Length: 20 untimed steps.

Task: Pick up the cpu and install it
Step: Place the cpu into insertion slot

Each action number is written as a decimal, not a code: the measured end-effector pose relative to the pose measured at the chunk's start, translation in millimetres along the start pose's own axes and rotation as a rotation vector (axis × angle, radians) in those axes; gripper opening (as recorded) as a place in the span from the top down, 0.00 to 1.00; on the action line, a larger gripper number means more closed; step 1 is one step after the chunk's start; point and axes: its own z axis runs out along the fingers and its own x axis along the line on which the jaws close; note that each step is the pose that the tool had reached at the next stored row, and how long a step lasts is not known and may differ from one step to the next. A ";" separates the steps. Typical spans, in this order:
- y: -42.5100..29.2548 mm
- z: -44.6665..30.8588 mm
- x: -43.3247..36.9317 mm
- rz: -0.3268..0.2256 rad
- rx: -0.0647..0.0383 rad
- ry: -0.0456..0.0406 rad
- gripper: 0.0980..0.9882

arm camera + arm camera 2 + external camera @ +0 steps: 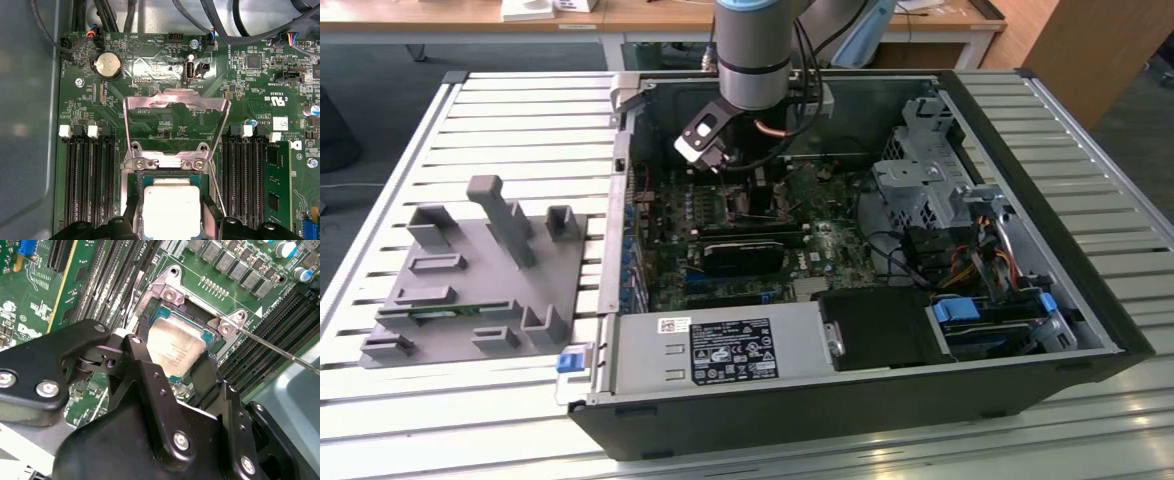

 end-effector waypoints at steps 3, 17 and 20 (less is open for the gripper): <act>0.1 0.0 0.8 0.000 0.000 -0.0002 0.43; 0.2 -3.1 2.1 0.000 0.000 -0.0003 0.43; 0.4 -6.4 2.0 0.000 0.000 -0.0002 0.43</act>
